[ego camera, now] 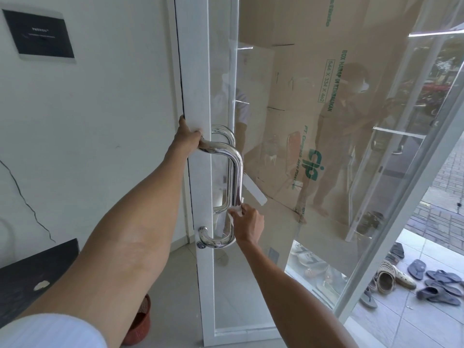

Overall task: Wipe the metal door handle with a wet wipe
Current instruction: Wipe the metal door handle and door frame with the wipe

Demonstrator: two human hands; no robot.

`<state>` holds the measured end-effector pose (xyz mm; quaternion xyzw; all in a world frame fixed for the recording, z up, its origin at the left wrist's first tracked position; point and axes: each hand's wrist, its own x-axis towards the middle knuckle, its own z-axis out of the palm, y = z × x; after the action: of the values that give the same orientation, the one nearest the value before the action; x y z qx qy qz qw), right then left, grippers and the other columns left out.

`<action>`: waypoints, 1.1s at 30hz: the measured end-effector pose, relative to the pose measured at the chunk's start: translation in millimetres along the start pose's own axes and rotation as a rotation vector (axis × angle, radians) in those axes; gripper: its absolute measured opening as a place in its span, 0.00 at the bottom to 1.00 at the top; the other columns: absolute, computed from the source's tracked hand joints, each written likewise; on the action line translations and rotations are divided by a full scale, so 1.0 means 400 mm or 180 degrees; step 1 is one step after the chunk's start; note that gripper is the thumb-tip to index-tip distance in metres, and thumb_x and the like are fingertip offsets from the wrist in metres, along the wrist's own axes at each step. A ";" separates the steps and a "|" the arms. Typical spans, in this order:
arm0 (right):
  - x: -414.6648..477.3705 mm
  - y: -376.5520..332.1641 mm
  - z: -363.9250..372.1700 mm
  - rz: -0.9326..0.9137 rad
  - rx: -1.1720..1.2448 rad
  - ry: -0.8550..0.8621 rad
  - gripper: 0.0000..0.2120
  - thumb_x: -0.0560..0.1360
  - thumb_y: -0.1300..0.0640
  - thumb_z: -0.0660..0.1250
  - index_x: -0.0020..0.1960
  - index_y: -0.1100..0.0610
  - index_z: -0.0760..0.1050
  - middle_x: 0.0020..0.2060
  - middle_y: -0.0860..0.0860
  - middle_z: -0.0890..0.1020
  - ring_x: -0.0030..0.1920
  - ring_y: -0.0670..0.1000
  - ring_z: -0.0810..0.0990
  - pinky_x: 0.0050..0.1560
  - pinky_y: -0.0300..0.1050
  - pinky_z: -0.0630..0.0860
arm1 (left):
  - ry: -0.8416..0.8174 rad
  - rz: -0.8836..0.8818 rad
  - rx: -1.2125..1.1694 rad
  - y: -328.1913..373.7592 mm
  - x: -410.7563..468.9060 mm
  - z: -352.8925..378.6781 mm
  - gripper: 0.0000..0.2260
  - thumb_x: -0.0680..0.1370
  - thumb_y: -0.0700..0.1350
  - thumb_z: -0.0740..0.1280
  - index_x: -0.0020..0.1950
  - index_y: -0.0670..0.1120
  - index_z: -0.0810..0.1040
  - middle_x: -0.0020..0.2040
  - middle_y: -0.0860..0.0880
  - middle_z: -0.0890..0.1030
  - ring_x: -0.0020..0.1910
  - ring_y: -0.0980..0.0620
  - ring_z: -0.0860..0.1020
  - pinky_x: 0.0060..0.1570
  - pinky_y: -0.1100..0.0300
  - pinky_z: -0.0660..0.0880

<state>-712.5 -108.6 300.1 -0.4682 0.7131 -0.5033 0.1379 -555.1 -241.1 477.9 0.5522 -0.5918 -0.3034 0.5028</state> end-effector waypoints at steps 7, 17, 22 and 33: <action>-0.026 0.045 0.028 0.0287 -0.0164 -0.0214 0.07 0.68 0.52 0.74 0.41 0.55 0.83 0.36 0.52 0.85 0.32 0.50 0.75 0.33 0.38 0.64 | 0.0033 -0.0116 0.0143 0.003 0.006 -0.004 0.31 0.77 0.45 0.63 0.77 0.49 0.55 0.69 0.45 0.72 0.65 0.44 0.74 0.67 0.47 0.70; -0.055 0.093 0.060 0.0615 -0.0266 -0.0407 0.10 0.67 0.50 0.74 0.43 0.56 0.83 0.39 0.54 0.85 0.42 0.56 0.82 0.36 0.41 0.69 | 0.0015 -0.0116 0.0080 0.005 0.000 -0.007 0.32 0.73 0.45 0.63 0.76 0.49 0.56 0.69 0.45 0.72 0.65 0.44 0.74 0.66 0.47 0.71; -0.072 0.110 0.074 0.0838 -0.0144 -0.0404 0.06 0.67 0.53 0.74 0.37 0.54 0.79 0.37 0.54 0.84 0.40 0.57 0.82 0.36 0.42 0.70 | 0.0070 -0.0048 0.0091 0.004 -0.004 -0.002 0.31 0.75 0.42 0.63 0.77 0.48 0.56 0.69 0.45 0.73 0.65 0.44 0.73 0.67 0.48 0.70; -0.088 0.109 0.095 0.1816 0.0536 -0.0424 0.09 0.68 0.56 0.76 0.33 0.58 0.78 0.34 0.56 0.82 0.39 0.56 0.80 0.38 0.42 0.72 | 0.0088 -0.0007 0.0001 0.005 -0.017 0.000 0.31 0.76 0.42 0.63 0.77 0.48 0.56 0.69 0.46 0.73 0.65 0.45 0.74 0.67 0.49 0.70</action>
<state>-691.9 -100.4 236.1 -0.2679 0.7610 -0.4697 0.3585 -556.6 -234.1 477.8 0.5570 -0.5843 -0.2962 0.5105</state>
